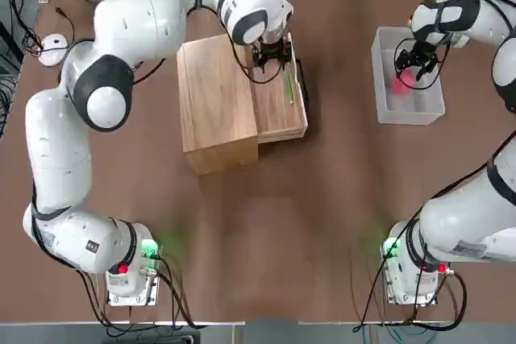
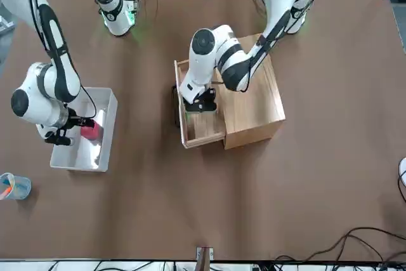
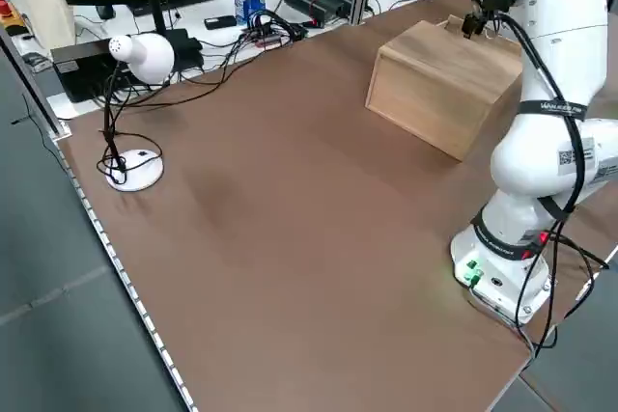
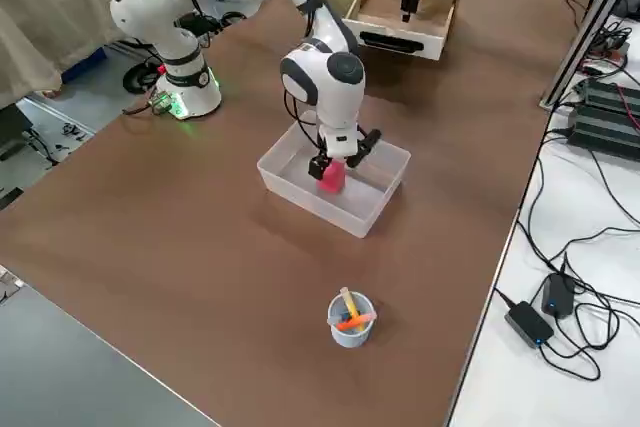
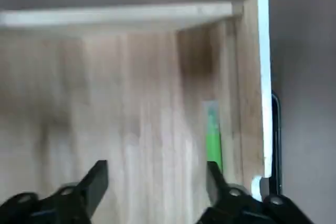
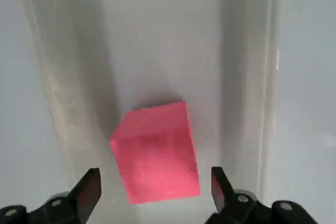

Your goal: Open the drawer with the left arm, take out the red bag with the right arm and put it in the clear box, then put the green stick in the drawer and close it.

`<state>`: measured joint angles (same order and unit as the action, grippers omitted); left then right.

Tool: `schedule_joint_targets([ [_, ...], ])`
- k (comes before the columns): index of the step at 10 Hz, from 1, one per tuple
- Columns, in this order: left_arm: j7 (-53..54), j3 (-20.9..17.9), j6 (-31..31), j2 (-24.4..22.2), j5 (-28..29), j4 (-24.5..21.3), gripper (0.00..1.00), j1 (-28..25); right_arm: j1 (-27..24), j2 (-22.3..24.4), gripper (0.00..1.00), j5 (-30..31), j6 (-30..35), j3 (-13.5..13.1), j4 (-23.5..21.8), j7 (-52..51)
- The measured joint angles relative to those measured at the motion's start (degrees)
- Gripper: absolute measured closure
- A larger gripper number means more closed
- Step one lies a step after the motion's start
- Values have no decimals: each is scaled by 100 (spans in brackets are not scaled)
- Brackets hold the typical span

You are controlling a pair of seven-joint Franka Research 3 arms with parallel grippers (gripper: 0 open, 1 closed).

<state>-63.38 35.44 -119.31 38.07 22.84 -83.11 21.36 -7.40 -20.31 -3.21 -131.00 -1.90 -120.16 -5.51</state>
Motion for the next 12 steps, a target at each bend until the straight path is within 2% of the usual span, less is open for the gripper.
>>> schedule_joint_targets([
  [1,28,2,361,-275,1,35,0,-108,51,51,1,0,411,19,296,8],
  [2,172,10,630,-581,-13,37,0,-290,127,112,1,-2,1116,34,857,87],
  [4,669,10,935,-1089,-269,-13,0,-670,559,255,2,-66,2794,65,2235,921],
  [5,952,0,1022,-1306,-445,-91,0,-876,879,298,4,-285,3181,96,2552,1415],
  [6,1208,-98,1079,-1521,-568,-248,0,-1033,1198,290,14,-597,3232,135,2606,1788],
  [7,1550,-377,1095,-1764,-744,-473,0,-1078,1466,237,17,-1040,3204,153,2601,2003],
  [9,2634,-1174,1097,-2333,-1569,-851,0,-1077,1836,55,52,-1945,2936,156,2584,2306],
  [10,3167,-1598,1119,-2627,-1930,-1020,0,-1094,2005,-96,67,-2072,2850,157,2575,2629],
  [11,3573,-1898,1163,-2879,-2072,-1193,0,-1117,2182,-272,85,-2111,2724,159,2563,3022],
  [12,3956,-2141,1237,-3095,-2119,-1344,0,-1118,2356,-461,96,-2163,2488,161,2535,3439],
])
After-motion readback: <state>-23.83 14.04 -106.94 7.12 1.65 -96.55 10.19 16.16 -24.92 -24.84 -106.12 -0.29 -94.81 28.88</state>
